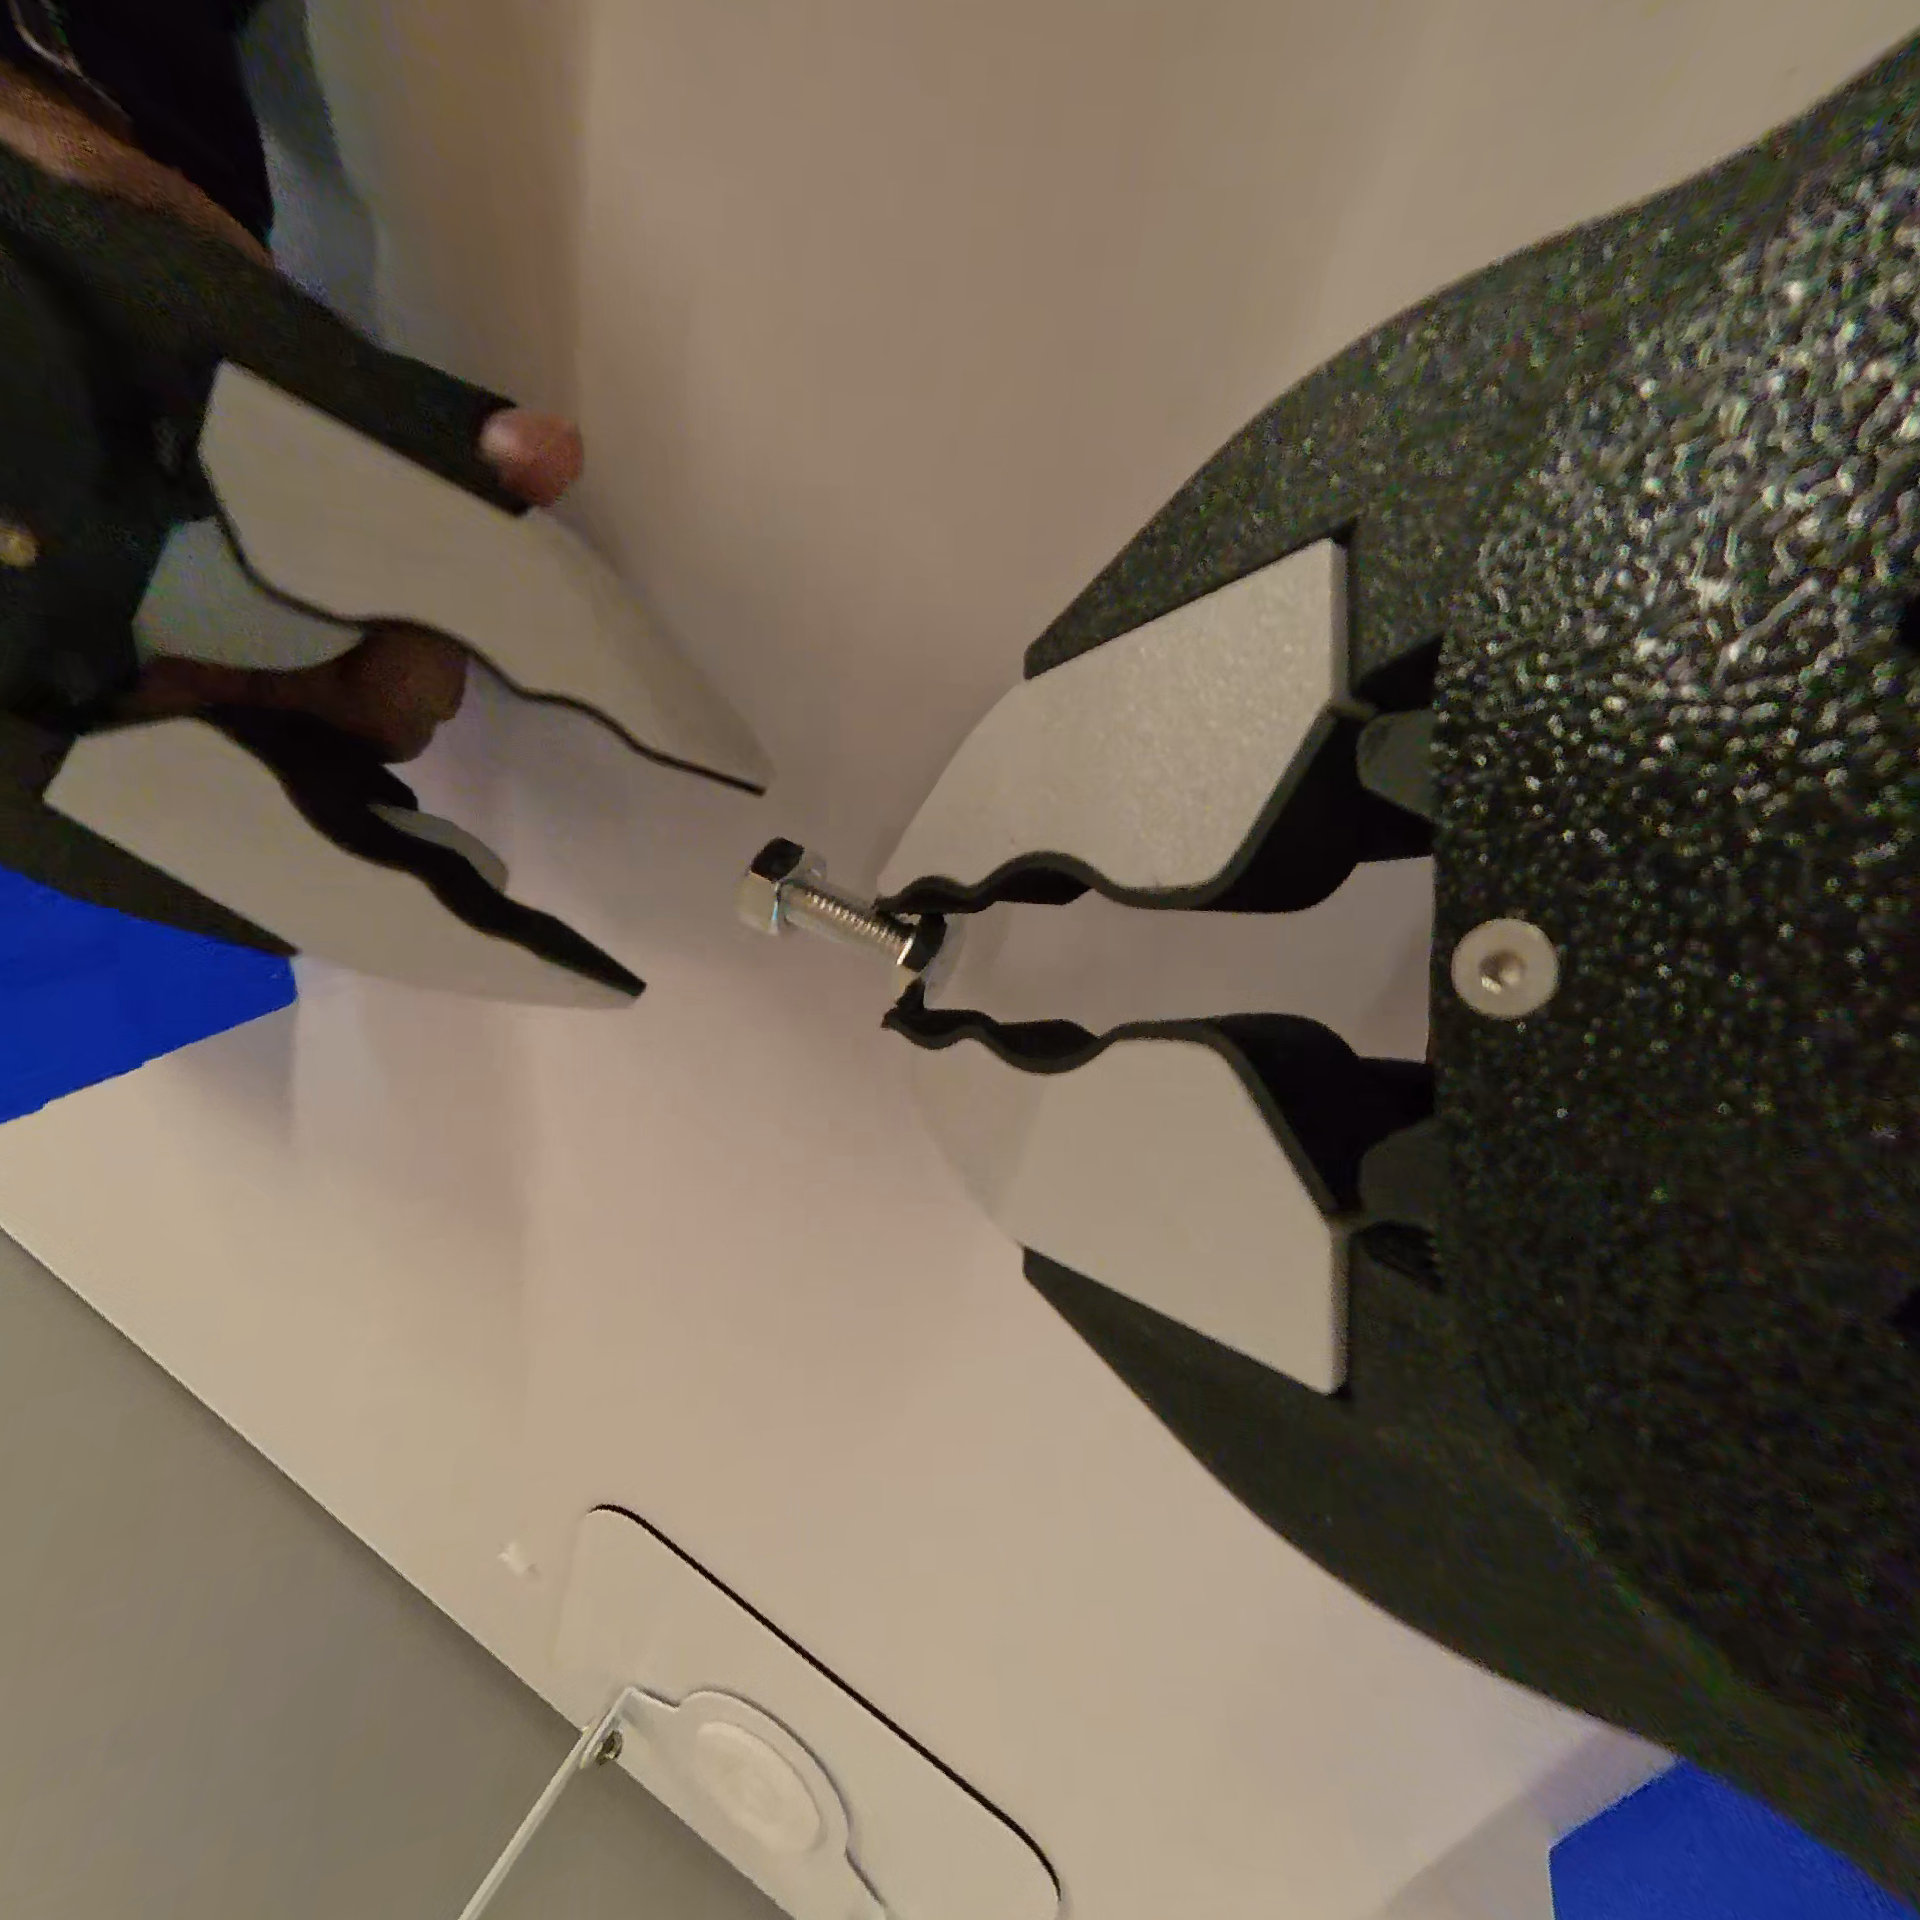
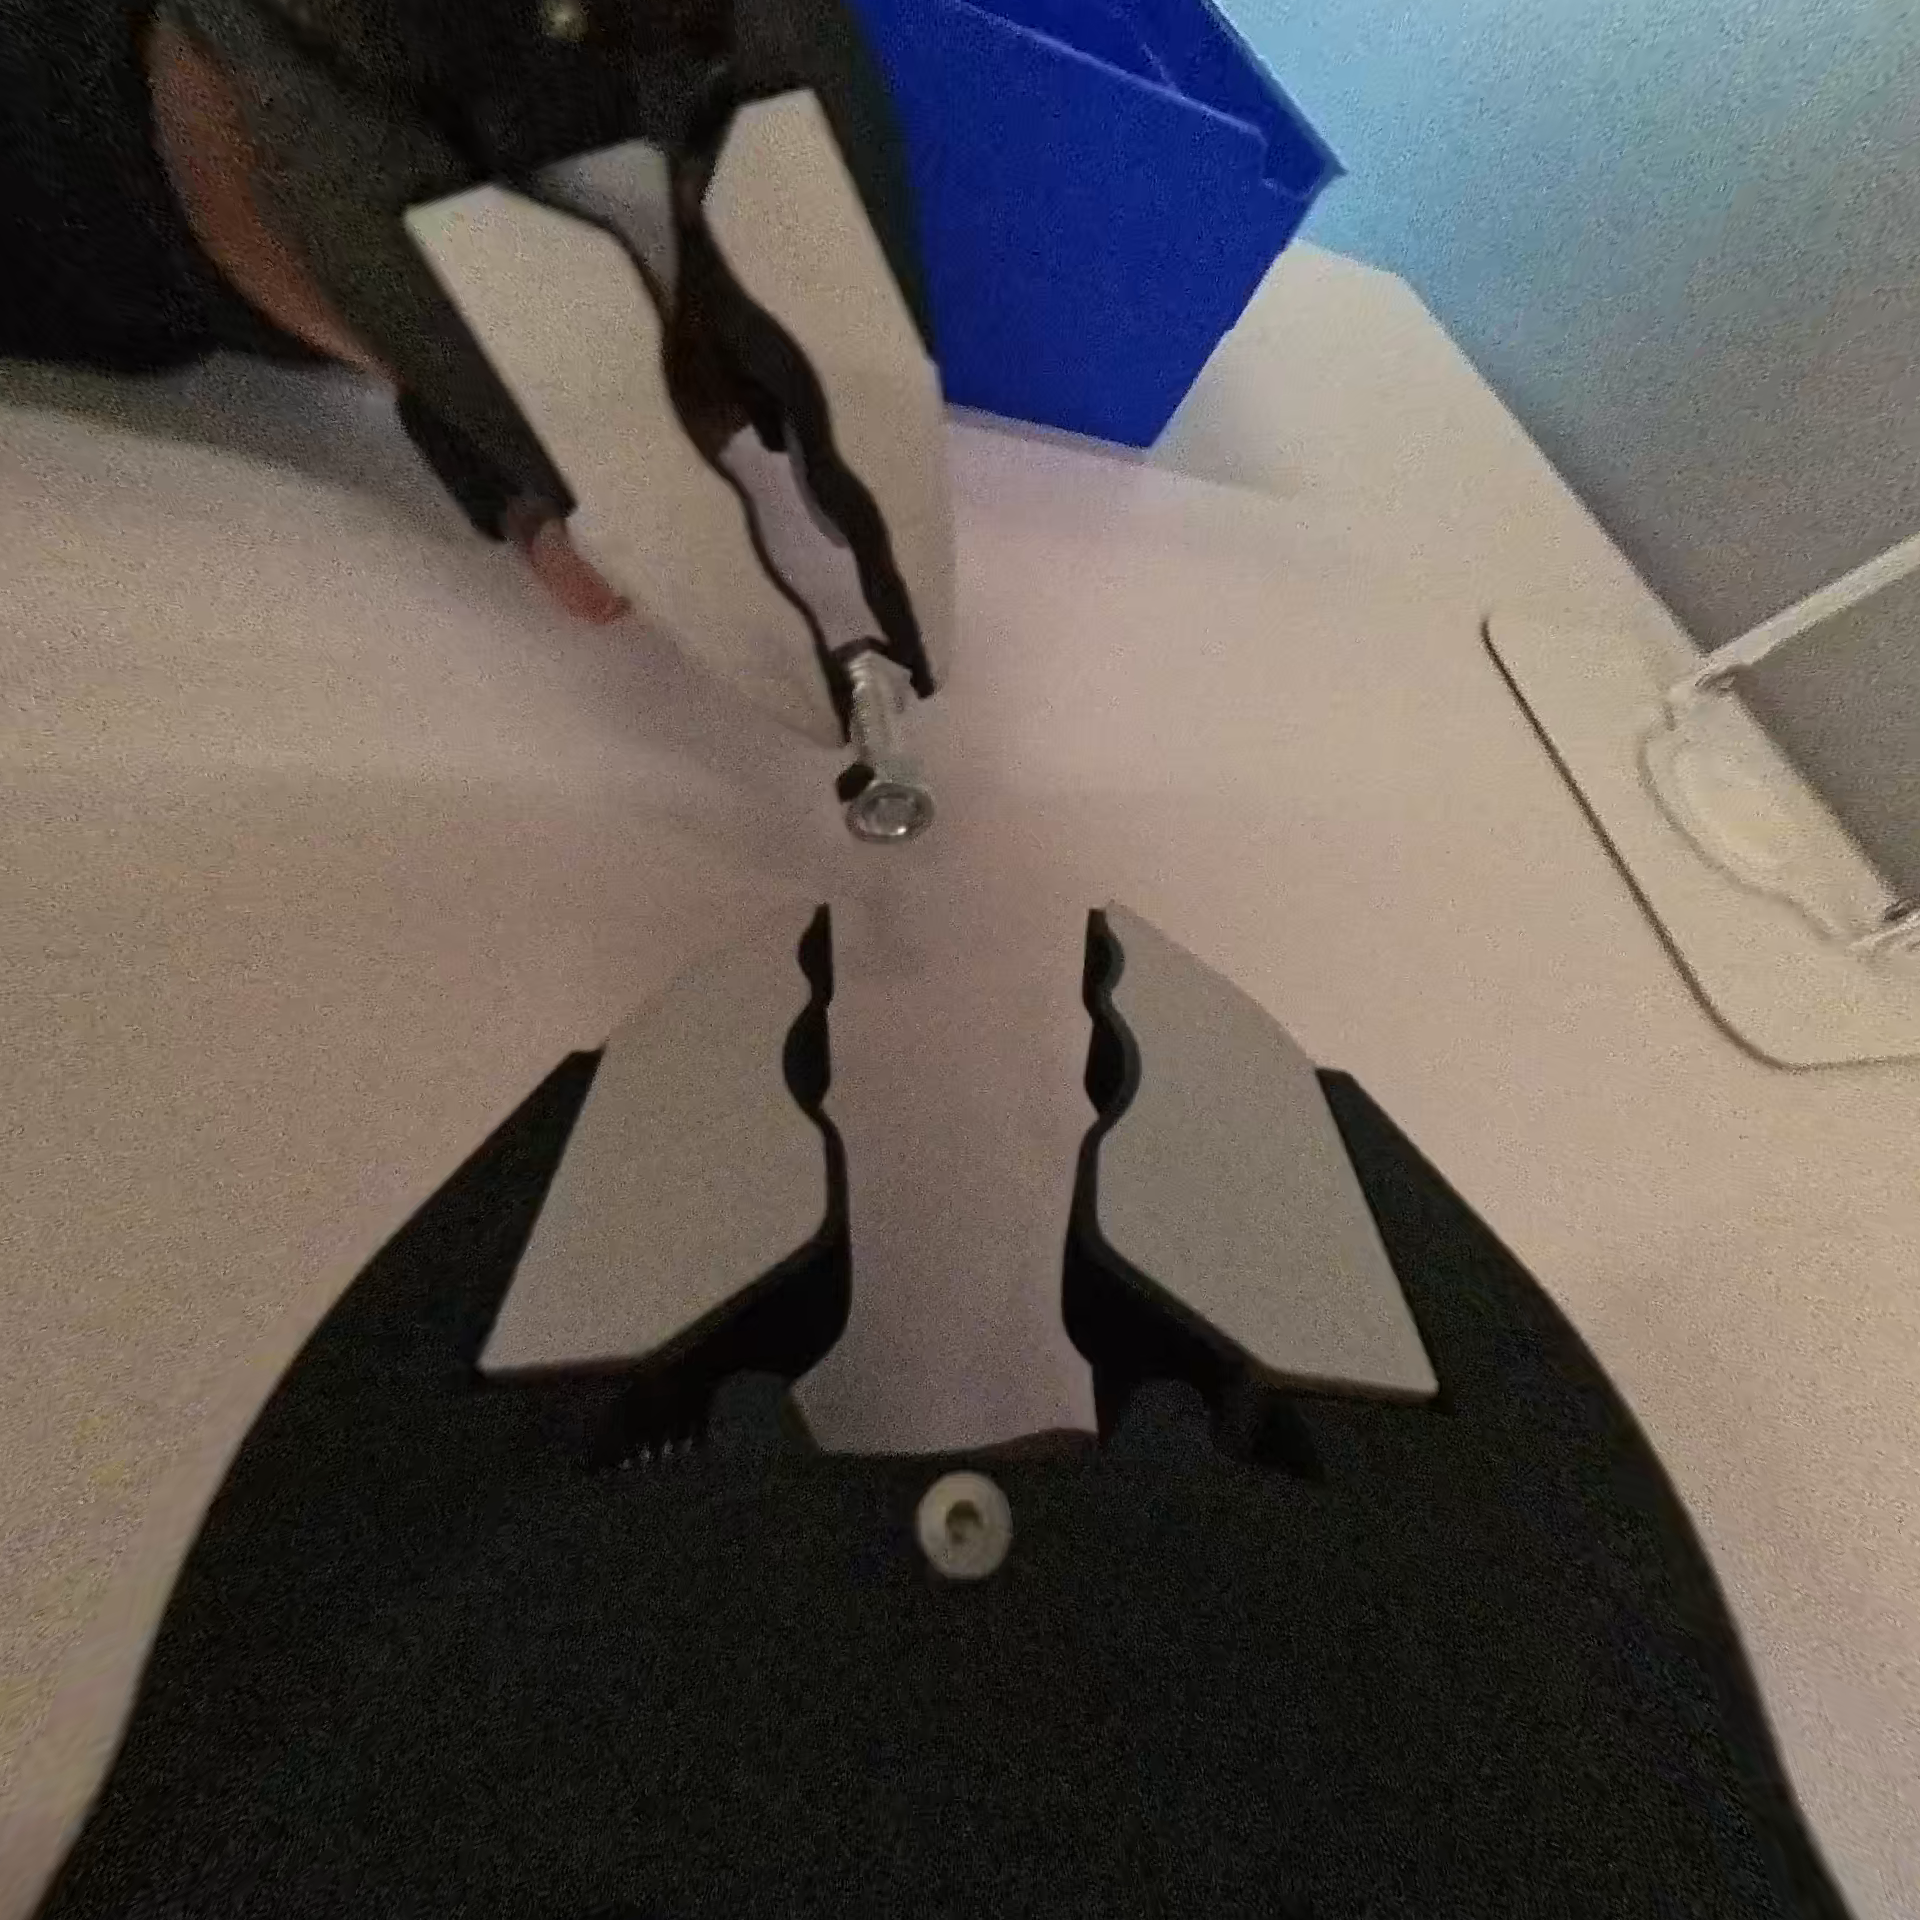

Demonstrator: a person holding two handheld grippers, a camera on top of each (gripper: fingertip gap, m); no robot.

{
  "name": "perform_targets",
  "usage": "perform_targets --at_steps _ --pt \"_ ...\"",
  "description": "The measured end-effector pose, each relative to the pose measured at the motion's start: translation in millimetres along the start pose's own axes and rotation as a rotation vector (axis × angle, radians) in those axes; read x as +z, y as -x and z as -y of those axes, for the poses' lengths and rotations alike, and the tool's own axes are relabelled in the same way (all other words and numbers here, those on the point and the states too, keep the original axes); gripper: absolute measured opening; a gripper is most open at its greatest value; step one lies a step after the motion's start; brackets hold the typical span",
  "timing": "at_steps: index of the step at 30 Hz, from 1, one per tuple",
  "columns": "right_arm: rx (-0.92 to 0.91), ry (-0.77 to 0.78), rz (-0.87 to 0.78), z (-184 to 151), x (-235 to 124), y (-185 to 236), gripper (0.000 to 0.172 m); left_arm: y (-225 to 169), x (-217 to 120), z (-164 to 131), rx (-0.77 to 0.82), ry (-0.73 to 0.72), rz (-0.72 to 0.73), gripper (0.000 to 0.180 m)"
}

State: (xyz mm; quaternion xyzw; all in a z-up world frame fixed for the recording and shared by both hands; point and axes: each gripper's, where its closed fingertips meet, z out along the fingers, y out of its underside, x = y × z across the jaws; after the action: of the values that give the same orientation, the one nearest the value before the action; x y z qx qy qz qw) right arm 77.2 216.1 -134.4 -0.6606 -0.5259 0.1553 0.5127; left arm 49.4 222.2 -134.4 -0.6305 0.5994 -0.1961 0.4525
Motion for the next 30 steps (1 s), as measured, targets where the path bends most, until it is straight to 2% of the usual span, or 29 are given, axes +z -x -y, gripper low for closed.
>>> perform_targets --at_steps 4,17,23,30 --pt "-0.127 -0.022 -0.030 7 1 5 0.045 1 0 0 -0.018 0.000 -0.004 0.017" --pt "-0.141 -0.105 -0.003 17 2 14 0.039 -1 3 -3 -0.029 0.013 -0.019 0.017" --pt "-0.202 -0.172 -0.006 25 -1 19 0.036 -8 -7 13 -0.147 -0.113 -0.141 0.017" --pt "-0.290 -0.157 -0.055 27 0 19 0.037 -14 -4 11 -0.143 -0.097 -0.181 0.017"
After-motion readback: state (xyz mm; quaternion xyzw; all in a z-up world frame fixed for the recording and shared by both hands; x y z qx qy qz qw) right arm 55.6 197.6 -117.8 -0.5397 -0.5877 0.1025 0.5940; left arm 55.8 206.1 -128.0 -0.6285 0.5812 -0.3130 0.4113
